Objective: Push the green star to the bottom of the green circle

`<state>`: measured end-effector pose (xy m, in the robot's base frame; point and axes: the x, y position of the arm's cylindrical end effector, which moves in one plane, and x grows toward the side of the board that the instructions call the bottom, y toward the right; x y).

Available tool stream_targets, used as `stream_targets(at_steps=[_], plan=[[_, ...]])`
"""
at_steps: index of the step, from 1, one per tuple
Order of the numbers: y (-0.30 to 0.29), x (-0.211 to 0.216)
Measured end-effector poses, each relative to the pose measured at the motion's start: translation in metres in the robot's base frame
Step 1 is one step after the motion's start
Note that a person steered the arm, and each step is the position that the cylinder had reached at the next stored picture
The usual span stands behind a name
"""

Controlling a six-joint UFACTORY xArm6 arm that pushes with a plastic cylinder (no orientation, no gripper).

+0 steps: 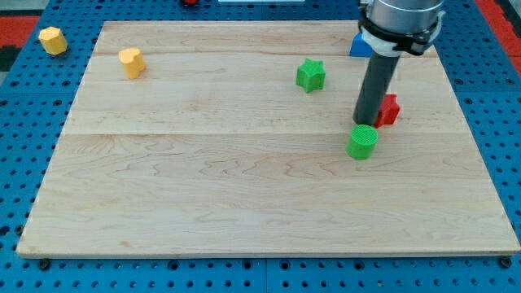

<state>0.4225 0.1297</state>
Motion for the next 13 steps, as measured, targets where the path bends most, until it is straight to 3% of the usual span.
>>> stream_targets(at_steps=[2, 3, 5, 6, 7, 9, 10, 12, 13], plan=[[-0.071, 0.000], [-0.064, -0.012], [-0.026, -0.089], [0.032, -0.091], [0.002, -0.131], [-0.134, -0.075], [-0.128, -0.094], [-0.223, -0.032], [-0.213, -0.025]])
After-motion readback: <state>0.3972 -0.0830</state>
